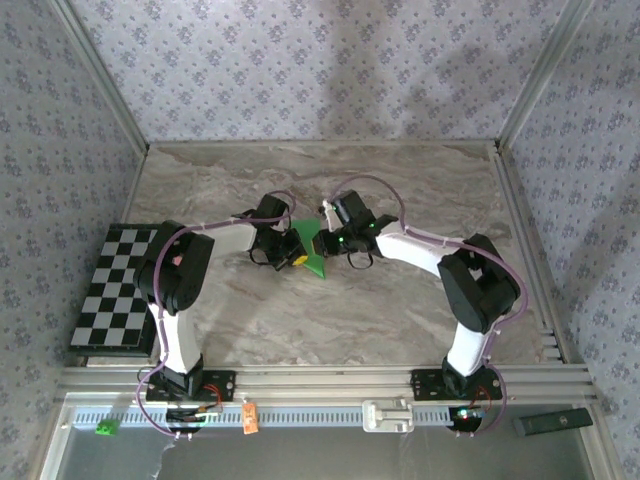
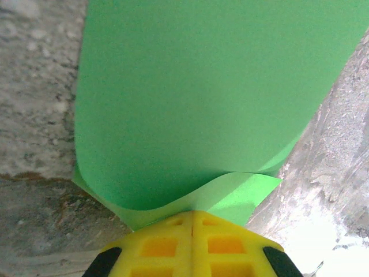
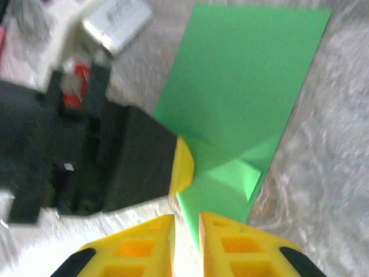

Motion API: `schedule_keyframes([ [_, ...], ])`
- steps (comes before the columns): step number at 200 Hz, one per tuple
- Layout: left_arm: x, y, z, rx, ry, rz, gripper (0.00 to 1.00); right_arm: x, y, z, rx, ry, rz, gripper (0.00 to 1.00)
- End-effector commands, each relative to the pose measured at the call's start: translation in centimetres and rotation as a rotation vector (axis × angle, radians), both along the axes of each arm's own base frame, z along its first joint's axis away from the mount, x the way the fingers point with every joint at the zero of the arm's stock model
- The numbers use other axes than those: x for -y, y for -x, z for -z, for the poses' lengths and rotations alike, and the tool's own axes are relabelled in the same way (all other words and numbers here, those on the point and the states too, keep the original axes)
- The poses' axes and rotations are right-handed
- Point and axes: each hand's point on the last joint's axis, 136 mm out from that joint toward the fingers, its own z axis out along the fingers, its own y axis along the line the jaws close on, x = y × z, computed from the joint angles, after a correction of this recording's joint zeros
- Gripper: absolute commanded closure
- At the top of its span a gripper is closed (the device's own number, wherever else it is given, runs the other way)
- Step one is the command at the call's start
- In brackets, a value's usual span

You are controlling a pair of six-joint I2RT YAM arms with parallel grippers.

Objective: Fold a paper plane with a square sheet of paper (pick it up from the middle)
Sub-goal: Third fold the triangle at the center of the table.

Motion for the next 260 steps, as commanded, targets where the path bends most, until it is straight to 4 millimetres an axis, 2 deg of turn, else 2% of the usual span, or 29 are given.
schedule_keyframes([
  [1,-1.3,1.2,2.4,-0.073,-0.060,-0.034,1.00,-0.7,2.3,1.3,-0.081,-0.030,-0.081,0.86],
  [31,-1.1,1.2,2.4,-0.079,-0.052,-0.043,1.00,-1.4,3.1,2.7,-0.107,-0.010,-0.120,0.92],
  [91,-1.1,1.1,2.4,-0.083,-0.046,-0.045,1.00,-2.1,2.5,4.3,-0.124,0.042,-0.118,0.92],
  [121,-1.1,1.1,2.3,-0.083,-0.046,-0.041,1.00,-1.7,2.7,5.3,-0.143,0.077,-0.112,0.92],
  [123,-1.0,1.1,2.3,-0.083,-0.044,-0.041,1.00,-2.1,2.1,4.5,-0.124,0.065,-0.111,0.92],
  [127,-1.0,1.1,2.3,-0.082,-0.044,-0.039,1.00,-2.2,1.9,4.3,-0.117,0.065,-0.108,0.92],
  [169,-1.0,1.0,2.2,-0.079,-0.040,-0.037,1.00,-1.9,1.7,4.8,-0.124,0.089,-0.095,0.92],
  [221,-1.0,1.0,2.3,-0.082,-0.041,-0.036,1.00,-2.7,2.5,4.3,-0.128,0.050,-0.145,0.93],
  [260,-1.1,1.0,2.4,-0.083,-0.042,-0.036,1.00,-2.4,2.7,4.7,-0.138,0.060,-0.144,0.94],
])
